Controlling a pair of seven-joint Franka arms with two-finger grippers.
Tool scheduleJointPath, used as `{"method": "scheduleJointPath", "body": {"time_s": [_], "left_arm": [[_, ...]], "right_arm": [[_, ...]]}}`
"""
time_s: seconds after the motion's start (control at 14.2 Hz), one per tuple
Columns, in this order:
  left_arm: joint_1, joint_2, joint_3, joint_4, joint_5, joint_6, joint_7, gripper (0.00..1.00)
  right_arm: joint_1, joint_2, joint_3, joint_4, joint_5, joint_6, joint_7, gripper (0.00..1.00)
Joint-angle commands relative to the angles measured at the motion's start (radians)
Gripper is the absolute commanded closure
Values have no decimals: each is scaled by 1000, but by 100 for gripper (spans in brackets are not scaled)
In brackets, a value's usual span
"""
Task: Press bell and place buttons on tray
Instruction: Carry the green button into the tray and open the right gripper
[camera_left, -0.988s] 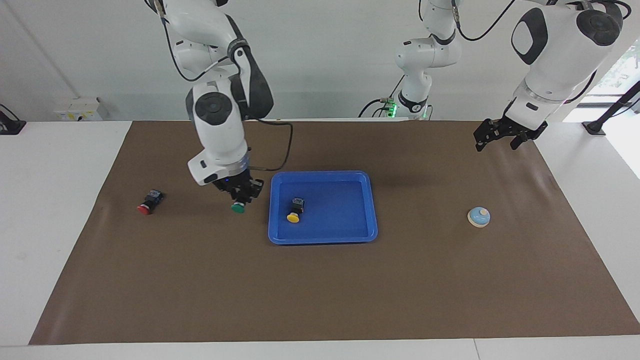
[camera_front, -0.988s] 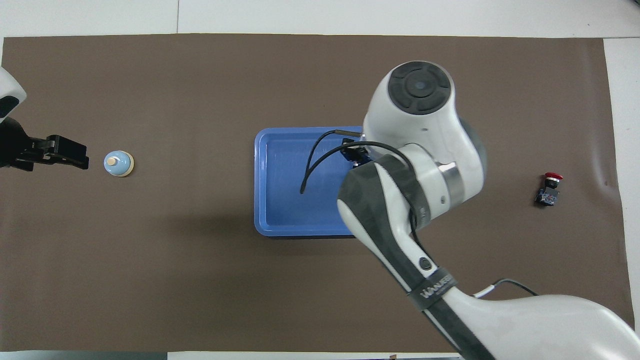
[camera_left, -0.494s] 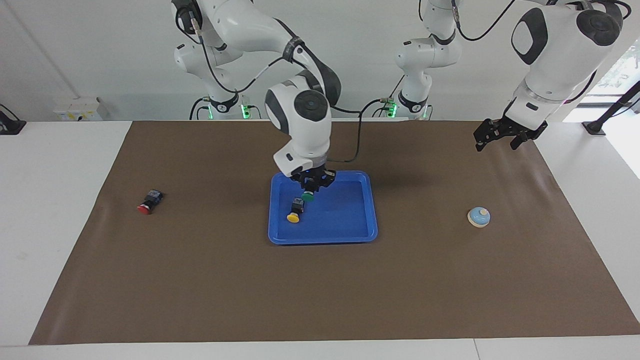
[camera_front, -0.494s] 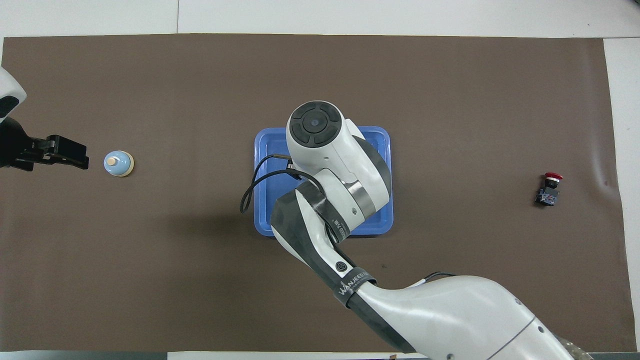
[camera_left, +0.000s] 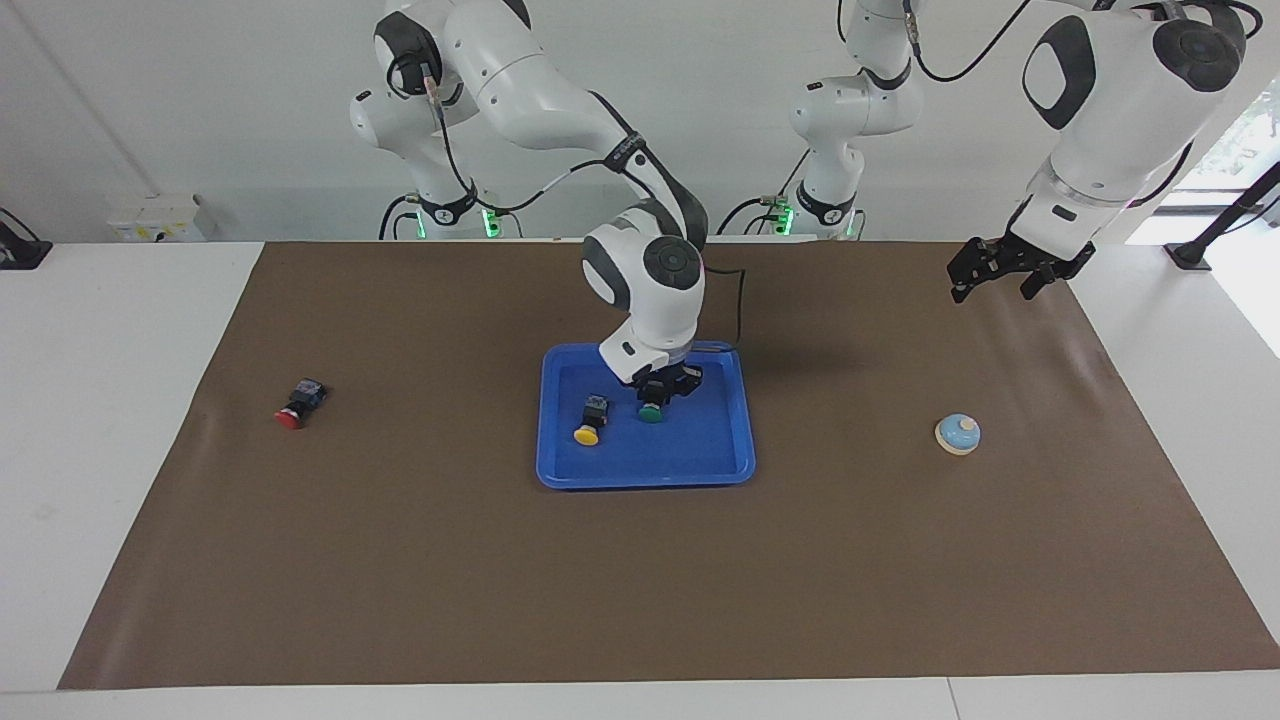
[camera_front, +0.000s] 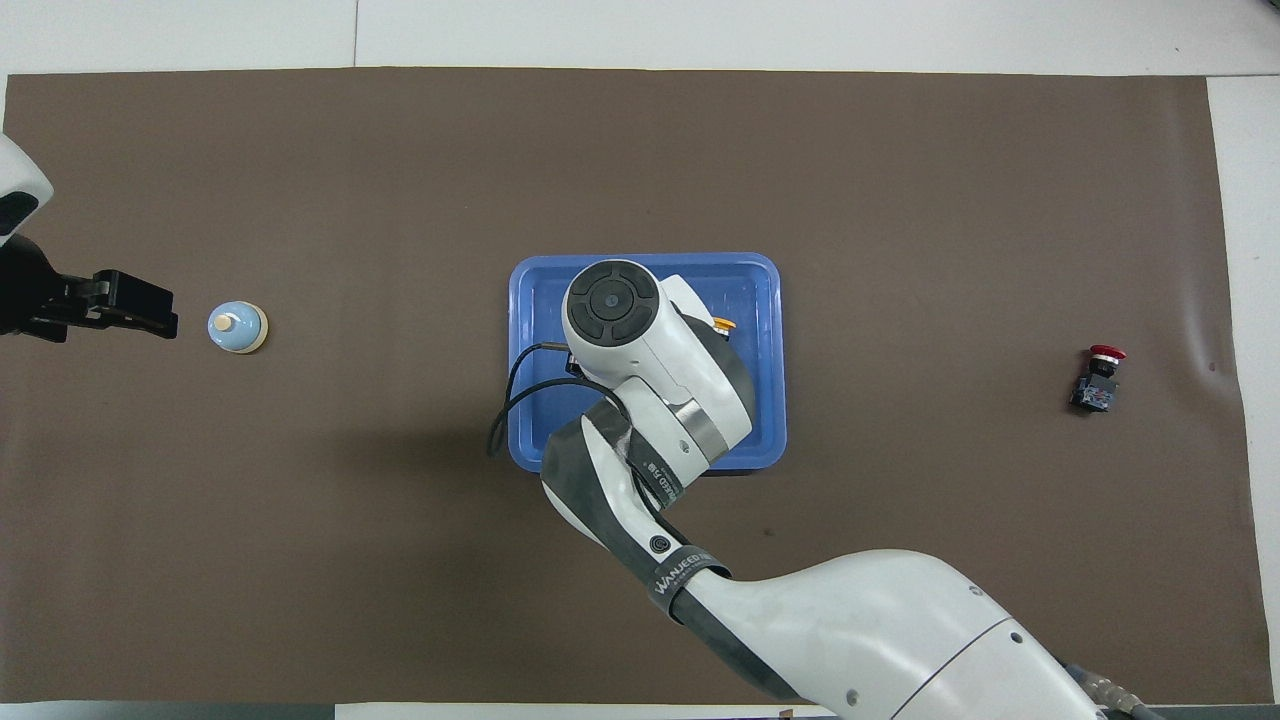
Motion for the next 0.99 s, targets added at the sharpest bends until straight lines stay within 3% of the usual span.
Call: {"method": "scheduleJointPath", "body": {"time_s": [0.0, 0.28, 0.56, 0.78, 0.92], "left_arm": [[1, -17, 4, -10, -1, 0, 6, 0], [1, -17, 4, -10, -1, 0, 6, 0], [1, -17, 4, -10, -1, 0, 6, 0], [1, -17, 4, -10, -1, 0, 6, 0], [1, -17, 4, -10, -1, 0, 6, 0]], "right_arm": [[-20, -45, -9, -2, -17, -54, 57, 0], [-127, -179, -47, -6, -19, -169, 14, 0], [-308, -295, -49, -58, -20, -287, -265, 0], [-474, -332, -49, -129, -65, -272, -507, 0], [-589, -360, -49, -224, -79, -181, -657, 0]]}}
